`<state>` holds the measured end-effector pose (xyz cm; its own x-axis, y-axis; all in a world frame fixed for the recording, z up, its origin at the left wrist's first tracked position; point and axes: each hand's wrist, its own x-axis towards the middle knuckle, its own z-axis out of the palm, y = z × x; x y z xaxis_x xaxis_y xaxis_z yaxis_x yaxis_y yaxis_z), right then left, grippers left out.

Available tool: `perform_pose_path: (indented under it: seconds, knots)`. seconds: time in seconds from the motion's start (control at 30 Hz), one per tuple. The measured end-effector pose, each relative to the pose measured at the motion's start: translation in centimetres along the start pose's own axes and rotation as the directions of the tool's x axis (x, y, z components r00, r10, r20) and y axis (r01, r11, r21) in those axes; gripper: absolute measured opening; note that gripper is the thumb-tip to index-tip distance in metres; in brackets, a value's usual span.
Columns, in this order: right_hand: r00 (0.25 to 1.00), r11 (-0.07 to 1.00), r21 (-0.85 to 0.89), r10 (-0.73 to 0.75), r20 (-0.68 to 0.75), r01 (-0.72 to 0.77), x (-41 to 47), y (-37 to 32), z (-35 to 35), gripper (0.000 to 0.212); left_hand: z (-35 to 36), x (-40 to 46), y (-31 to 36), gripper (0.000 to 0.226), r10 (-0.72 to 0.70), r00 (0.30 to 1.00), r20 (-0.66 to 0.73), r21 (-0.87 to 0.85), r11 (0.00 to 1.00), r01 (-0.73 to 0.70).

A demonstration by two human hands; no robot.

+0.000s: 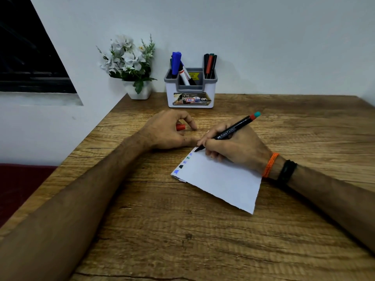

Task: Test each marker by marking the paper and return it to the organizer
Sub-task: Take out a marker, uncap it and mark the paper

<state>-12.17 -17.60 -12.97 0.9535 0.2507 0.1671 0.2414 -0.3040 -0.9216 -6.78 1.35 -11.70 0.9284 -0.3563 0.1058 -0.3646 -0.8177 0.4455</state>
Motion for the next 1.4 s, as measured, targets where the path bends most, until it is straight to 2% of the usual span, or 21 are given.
perform_pose_path:
  seconds: [0.1,0.23,0.33,0.47,0.6,0.73,1.0,1.1,1.2,1.3,1.4]
  knots:
    - [0.999,1.0,0.018,0.007,-0.032,-0.006,0.1,0.1,-0.1,0.007,-0.1,0.0,0.0,0.038,0.0,1.0,0.014,-0.01,1.0,0.0]
    - [1.0,0.999,-0.036,-0.002,0.005,0.003,0.2,0.0,0.0,0.008,0.0,0.0,0.0,0.04,0.002,1.0,-0.003,-0.001,1.0,-0.002]
    - [0.999,1.0,0.009,0.012,-0.038,-0.012,0.3,0.2,-0.1,0.007,0.0,-0.1,0.1,0.04,0.005,1.0,0.004,-0.003,1.0,-0.005]
    - [1.0,1.0,-0.019,-0.002,-0.002,0.002,0.1,0.0,0.0,0.007,0.0,0.0,0.0,0.04,0.004,1.0,-0.001,-0.003,1.0,-0.004]
    - [0.999,1.0,0.026,0.016,-0.047,-0.014,0.1,0.1,-0.1,0.007,-0.1,-0.1,0.1,0.037,0.005,1.0,0.007,-0.02,1.0,-0.005]
    - [1.0,1.0,0.026,0.007,0.009,-0.007,0.1,0.1,0.0,0.008,-0.1,-0.1,0.1,0.038,0.007,1.0,-0.002,-0.022,1.0,-0.007]
    - [1.0,0.988,0.151,0.014,-0.021,-0.01,0.5,0.0,-0.3,0.01,-0.1,-0.1,0.2,0.036,-0.014,1.0,0.018,-0.043,0.999,0.015]
    - [0.999,0.956,0.292,0.038,-0.031,-0.028,0.7,-0.3,-0.6,0.011,-0.3,-0.1,0.1,0.023,-0.009,1.0,-0.008,-0.122,0.992,0.008]
    - [0.998,0.916,0.395,0.067,0.01,-0.065,1.0,-0.9,-1.3,0.021,-0.4,0.1,-0.1,0.01,-0.025,0.999,-0.03,-0.247,0.969,0.017]
    - [0.996,0.895,0.439,0.057,0.074,-0.084,1.2,-1.5,-2.1,0.031,-0.4,0.3,-0.4,0.011,-0.065,0.997,-0.034,-0.375,0.926,0.048]
    - [0.997,0.906,0.415,0.076,0.021,-0.078,1.3,-1.7,-2.6,0.031,0.0,0.5,-0.6,0.02,-0.073,0.996,-0.06,-0.514,0.857,0.032]
